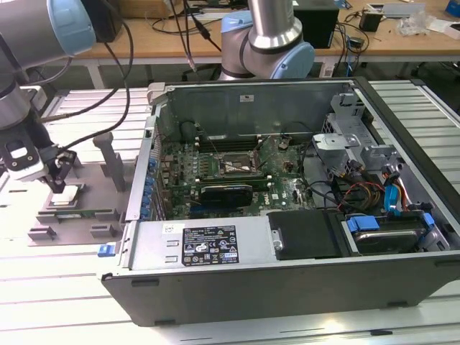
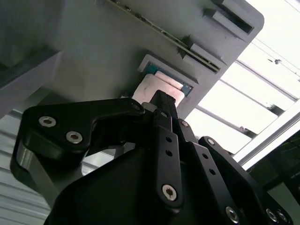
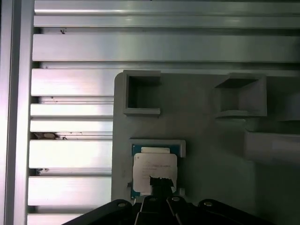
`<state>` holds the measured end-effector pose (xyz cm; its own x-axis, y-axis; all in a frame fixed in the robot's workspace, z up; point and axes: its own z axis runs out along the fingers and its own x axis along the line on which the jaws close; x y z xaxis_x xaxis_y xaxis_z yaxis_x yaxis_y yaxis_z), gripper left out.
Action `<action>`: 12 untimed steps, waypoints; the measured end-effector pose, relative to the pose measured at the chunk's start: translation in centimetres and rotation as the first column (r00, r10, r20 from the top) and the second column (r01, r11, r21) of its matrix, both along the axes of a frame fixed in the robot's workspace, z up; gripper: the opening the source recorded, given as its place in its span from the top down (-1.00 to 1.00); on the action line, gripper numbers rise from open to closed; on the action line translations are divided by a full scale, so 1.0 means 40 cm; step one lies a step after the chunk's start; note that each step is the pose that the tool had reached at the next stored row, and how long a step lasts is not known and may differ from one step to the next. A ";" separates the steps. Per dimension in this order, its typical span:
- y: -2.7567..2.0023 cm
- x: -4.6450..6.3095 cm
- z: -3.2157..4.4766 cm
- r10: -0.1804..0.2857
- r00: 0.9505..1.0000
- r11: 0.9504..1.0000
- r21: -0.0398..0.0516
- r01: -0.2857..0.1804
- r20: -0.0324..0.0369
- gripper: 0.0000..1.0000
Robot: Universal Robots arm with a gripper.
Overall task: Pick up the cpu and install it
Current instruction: 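Pick up the cpu and move it towards the insertion slot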
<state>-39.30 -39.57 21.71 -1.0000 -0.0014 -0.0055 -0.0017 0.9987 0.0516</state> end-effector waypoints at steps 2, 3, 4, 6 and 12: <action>-0.003 0.000 -0.007 -0.007 1.000 1.000 0.001 0.007 0.000 0.79; -0.003 0.000 -0.009 -0.009 1.000 1.000 0.001 0.009 0.000 0.79; -0.003 0.000 -0.010 -0.009 1.000 1.000 0.001 0.009 -0.001 0.79; -0.003 0.000 -0.010 -0.009 1.000 1.000 0.001 0.009 -0.001 0.79; -0.003 0.000 -0.012 -0.009 1.000 1.000 0.001 0.009 -0.001 0.54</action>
